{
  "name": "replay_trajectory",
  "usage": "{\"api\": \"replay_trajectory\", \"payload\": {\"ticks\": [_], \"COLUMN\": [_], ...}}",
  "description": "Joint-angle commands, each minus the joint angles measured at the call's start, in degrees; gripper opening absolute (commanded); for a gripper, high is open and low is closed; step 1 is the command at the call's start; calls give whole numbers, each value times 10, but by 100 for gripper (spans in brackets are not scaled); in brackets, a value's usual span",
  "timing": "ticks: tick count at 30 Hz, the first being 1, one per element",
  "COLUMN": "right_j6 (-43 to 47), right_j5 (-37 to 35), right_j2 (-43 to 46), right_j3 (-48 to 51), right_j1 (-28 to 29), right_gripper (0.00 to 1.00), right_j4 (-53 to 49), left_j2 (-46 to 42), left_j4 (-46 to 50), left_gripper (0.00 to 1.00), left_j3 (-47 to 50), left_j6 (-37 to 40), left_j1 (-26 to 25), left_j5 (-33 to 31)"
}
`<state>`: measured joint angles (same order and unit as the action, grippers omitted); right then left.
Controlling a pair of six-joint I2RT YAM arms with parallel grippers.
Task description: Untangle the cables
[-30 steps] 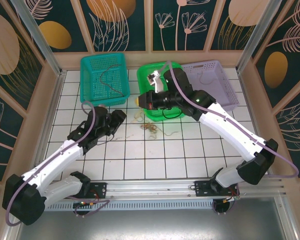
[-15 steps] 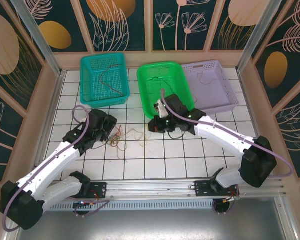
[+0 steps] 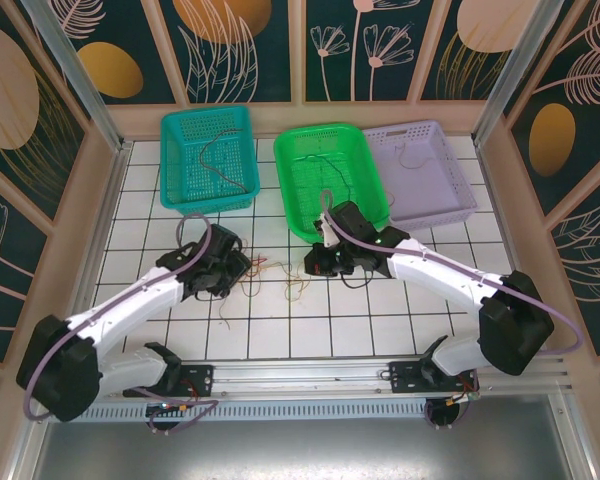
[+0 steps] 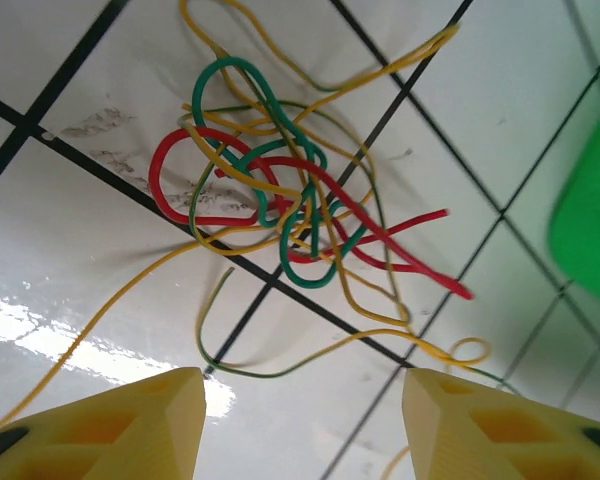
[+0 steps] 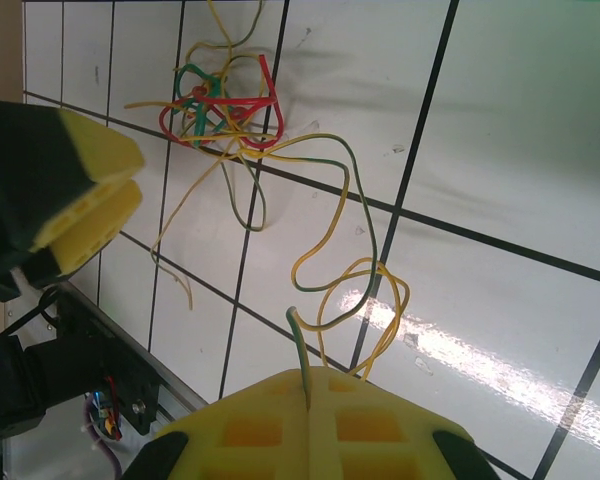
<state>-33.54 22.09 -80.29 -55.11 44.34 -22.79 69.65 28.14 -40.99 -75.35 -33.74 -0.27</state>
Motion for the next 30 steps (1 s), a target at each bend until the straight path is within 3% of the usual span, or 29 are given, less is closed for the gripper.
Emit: {"api": "replay_trajectory", "payload": {"ticks": [1, 4, 9, 12, 14, 19, 24, 30], "right_j6": [1, 1, 0, -6, -9, -8, -3, -5], "right_j5": [-9, -11, -13, -9, -7, -3, -19, -37], "right_j2": [5, 6, 6, 9, 10, 14, 28, 69], "right_j3": [10, 10, 9, 13, 19, 26, 24, 25], "right_j1": [-2, -2, -2, -2, -2, -2, -3, -7], "right_gripper": [0, 0, 0, 0, 0, 0, 0, 0], "right_j4": [13, 10, 11, 16, 20, 22, 10, -10], "left_j2": [39, 70, 62, 39, 47, 134, 180, 217], "left_j4": [-14, -1, -75, -136, -158, -207, -183, -168], "left_gripper": [54, 57, 60, 63, 64, 66, 53, 28], "left_j3": [-51, -76, -21, 5, 0, -30, -40, -35], "left_j6": [108, 129, -43, -142, -178, -193, -160, -127], "left_j1": [-5, -6, -9, -9, -8, -10, -11, -10], "left_j5": [-24, -34, 45, 24, 7, 48, 22, -31]}}
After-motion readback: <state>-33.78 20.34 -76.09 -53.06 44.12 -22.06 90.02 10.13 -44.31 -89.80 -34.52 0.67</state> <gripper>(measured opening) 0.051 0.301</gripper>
